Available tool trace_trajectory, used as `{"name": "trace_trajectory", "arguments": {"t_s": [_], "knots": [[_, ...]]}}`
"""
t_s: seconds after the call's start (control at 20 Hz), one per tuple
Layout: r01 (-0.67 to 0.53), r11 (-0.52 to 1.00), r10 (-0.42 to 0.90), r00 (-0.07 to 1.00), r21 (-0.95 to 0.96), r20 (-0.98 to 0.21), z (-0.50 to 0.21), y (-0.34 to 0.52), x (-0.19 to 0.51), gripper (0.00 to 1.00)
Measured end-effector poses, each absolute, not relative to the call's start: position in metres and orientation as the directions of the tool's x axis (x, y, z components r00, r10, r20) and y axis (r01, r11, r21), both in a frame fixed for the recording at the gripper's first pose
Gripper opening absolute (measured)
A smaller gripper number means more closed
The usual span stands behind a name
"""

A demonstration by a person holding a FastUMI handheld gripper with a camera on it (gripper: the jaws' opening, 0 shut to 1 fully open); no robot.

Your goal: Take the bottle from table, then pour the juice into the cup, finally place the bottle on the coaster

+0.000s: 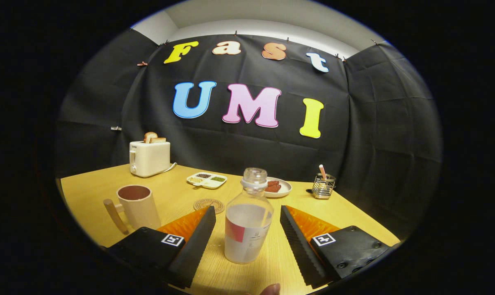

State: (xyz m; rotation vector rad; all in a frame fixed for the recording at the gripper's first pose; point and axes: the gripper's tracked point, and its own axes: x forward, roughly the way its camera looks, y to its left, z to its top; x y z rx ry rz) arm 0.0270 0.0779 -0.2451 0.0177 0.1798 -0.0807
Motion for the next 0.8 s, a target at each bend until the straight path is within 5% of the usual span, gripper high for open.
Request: {"name": "trace_trajectory", "arguments": {"t_s": [0.45,0.6,0.8], "knots": [[0.154,0.988,-0.147,0.970,0.022,-0.195,-0.280,0.071,0.050,0.97],[0.174,0.984,-0.164,0.967,0.035,-0.197,-0.281,0.070,0.053,0.80],[0.241,0.970,-0.241,0.943,-0.027,-0.228,-0.278,0.057,0.057,0.72]]}}
